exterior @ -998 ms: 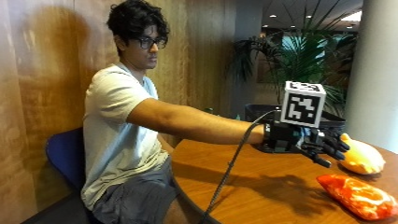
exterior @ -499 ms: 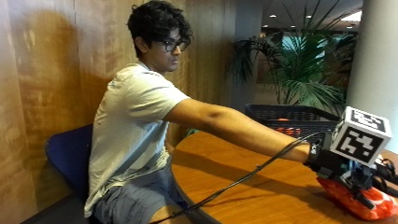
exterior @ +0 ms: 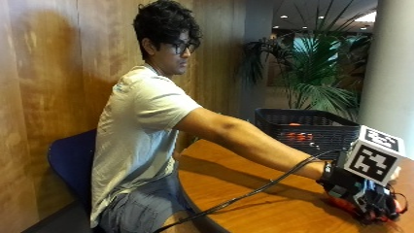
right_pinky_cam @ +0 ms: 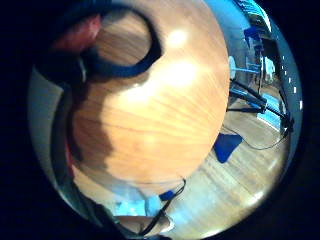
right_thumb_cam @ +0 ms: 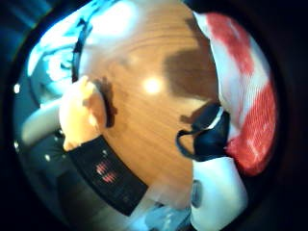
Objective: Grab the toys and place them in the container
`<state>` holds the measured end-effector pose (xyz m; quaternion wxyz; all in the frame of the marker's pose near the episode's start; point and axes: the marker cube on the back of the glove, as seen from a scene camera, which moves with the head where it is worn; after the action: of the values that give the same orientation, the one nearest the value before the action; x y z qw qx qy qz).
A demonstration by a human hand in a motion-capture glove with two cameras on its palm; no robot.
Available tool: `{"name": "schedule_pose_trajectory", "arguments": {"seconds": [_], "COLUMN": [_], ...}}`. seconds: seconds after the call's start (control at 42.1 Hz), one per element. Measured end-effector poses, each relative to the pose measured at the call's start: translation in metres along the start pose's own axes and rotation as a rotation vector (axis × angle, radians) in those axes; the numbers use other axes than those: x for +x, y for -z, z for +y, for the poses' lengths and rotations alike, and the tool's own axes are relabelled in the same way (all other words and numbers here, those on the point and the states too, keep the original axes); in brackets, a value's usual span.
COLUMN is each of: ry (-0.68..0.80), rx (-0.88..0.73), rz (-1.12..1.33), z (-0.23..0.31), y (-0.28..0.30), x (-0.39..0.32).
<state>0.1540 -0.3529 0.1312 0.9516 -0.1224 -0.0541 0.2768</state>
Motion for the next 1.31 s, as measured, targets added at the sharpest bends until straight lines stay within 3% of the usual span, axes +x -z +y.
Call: {"name": "schedule_pose_trajectory", "arguments": {"seconds": [0.143, 0.38, 0.57, 0.927, 1.307], "ry": [0.088, 0.191, 0.274, 0.506, 0.672], "rx": [0.150, 0.193, 0.253, 0.330, 0.330], "rz": [-0.064, -0.033, -0.034, -0.003, -0.027], "z": [0.009, 0.038, 0.069, 0.149, 0.219], "y": [-0.003, 0.007, 0.056, 0.124, 0.122], "x": [0.001, -0.014, -0.039, -0.137, -0.278]}}
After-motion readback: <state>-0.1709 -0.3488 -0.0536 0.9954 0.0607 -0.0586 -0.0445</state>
